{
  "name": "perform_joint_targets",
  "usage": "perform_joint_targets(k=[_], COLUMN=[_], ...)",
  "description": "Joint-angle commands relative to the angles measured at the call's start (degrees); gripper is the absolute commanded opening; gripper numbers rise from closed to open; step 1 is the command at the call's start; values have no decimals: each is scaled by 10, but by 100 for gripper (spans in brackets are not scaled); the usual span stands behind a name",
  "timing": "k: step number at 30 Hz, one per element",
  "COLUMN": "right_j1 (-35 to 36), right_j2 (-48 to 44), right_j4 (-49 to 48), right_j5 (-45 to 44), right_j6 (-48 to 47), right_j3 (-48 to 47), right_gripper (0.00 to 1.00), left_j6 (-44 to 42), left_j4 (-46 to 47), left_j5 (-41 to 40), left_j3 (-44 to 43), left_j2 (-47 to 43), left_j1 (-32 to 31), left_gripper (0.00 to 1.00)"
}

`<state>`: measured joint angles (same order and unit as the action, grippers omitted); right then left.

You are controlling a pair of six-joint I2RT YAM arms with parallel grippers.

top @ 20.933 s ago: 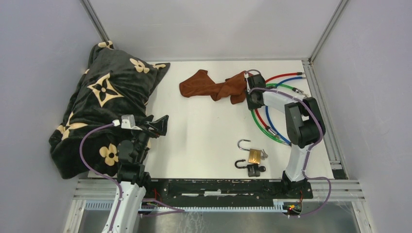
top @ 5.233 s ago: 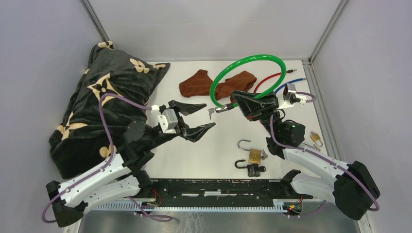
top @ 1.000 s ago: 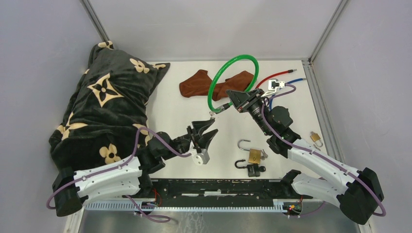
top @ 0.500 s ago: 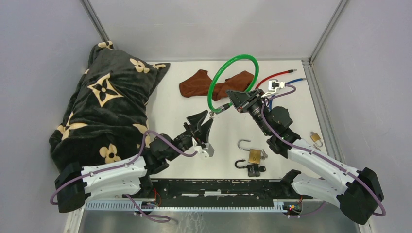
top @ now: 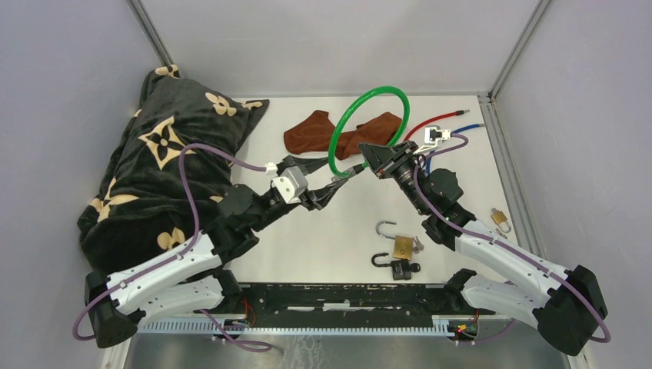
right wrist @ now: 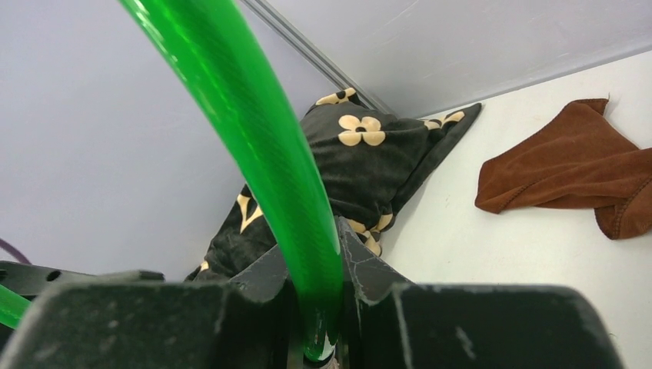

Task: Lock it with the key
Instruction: Lock the lock.

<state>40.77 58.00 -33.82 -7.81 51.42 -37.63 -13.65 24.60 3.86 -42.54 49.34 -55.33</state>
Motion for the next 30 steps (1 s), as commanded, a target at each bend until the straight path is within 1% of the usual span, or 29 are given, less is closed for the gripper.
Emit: perform_joint_targets(k=[1,2,3,4,6,7,11,15,18,19,20,21,22,23,24,25,27,30], right_j1=[2,2,1,1,2,1,2,1,2,2,2,1,1,0,-2,-4,-10,-11], right_j2=[-11,-13,-14,-16,-20,-22,-31,-33,-32,-32,-33,-34,-36,-37,-38,-39,-40,-41], right_j4=[-58,-59,-59,-59,-59,-60,-68,-74,-78,-77,-74,-71,-66,-61,-59,-58,-60,-56], right_j5=[1,2,2,3,4,5,9,17,20,20,17,13,7,3,-1,-3,-4,-9], right_j6=[15,15,15,16,17,20,30,40,46,45,44,44,42,38,37,37,39,33], right_j3=[-8,-7,-6,-6,-5,-4,-1,-1,0,0,1,2,3,4,5,7,10,10], right_gripper=[0,0,0,0,0,0,0,0,0,0,0,0,0,0,0,0,0,0], left_j6=[103,107,109,110,114,114,114,121,112,109,108,104,94,78,58,30,-47,-172], left_j4=[23,25,27,28,30,30,30,57,62,62,64,65,65,65,64,60,48,44], left_j5=[50,53,53,52,40,36,26,50,35,32,31,33,40,48,52,54,47,27], left_j3=[-18,-20,-20,-20,-18,-16,1,18,27,29,32,34,35,36,37,40,50,92], left_j2=[31,36,42,46,53,56,66,78,91,92,90,85,78,71,62,52,31,-7], left_j1=[1,1,2,2,2,1,2,3,4,6,9,11,12,11,11,11,11,11], left_gripper=[60,58,52,42,17,8,2,2,2,2,4,15,31,45,55,60,67,69])
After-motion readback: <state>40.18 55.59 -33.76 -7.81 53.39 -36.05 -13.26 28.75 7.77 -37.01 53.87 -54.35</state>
